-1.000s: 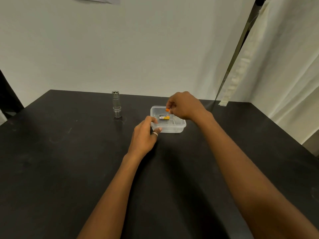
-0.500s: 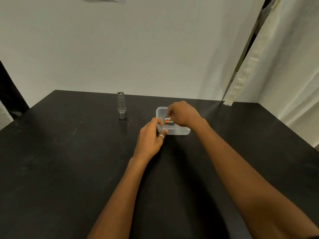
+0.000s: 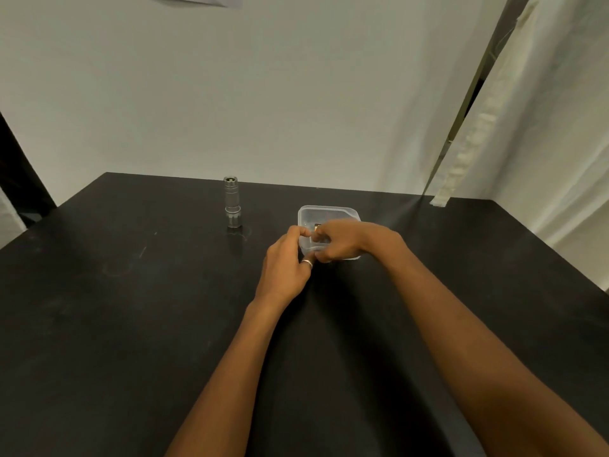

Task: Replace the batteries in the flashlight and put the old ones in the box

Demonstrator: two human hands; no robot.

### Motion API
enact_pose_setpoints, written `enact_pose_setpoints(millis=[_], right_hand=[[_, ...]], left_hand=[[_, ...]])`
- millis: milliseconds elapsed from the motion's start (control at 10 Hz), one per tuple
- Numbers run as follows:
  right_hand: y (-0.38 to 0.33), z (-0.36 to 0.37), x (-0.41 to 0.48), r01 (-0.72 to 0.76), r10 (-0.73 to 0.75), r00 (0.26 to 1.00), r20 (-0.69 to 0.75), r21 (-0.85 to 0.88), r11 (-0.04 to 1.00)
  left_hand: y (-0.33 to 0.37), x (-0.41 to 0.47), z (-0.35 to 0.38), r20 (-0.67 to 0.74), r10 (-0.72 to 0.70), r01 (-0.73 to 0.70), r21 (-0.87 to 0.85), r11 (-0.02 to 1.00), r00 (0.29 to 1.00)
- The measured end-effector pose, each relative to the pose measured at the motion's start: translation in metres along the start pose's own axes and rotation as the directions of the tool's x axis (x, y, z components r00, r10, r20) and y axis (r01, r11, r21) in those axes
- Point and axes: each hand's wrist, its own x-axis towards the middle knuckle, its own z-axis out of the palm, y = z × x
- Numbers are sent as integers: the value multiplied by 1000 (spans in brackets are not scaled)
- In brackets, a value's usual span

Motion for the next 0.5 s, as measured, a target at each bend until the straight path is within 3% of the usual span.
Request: enact_pose_setpoints(millis=[200,500], right_hand=[[6,9,14,-18,9,993,-115,-71,997],[10,5,23,-31,21,992,-128,-78,996]], left_hand=[[-1,1,2,5,-37,37,-80,996,999],[-2,7,5,14,-90,91,-20,996,996]])
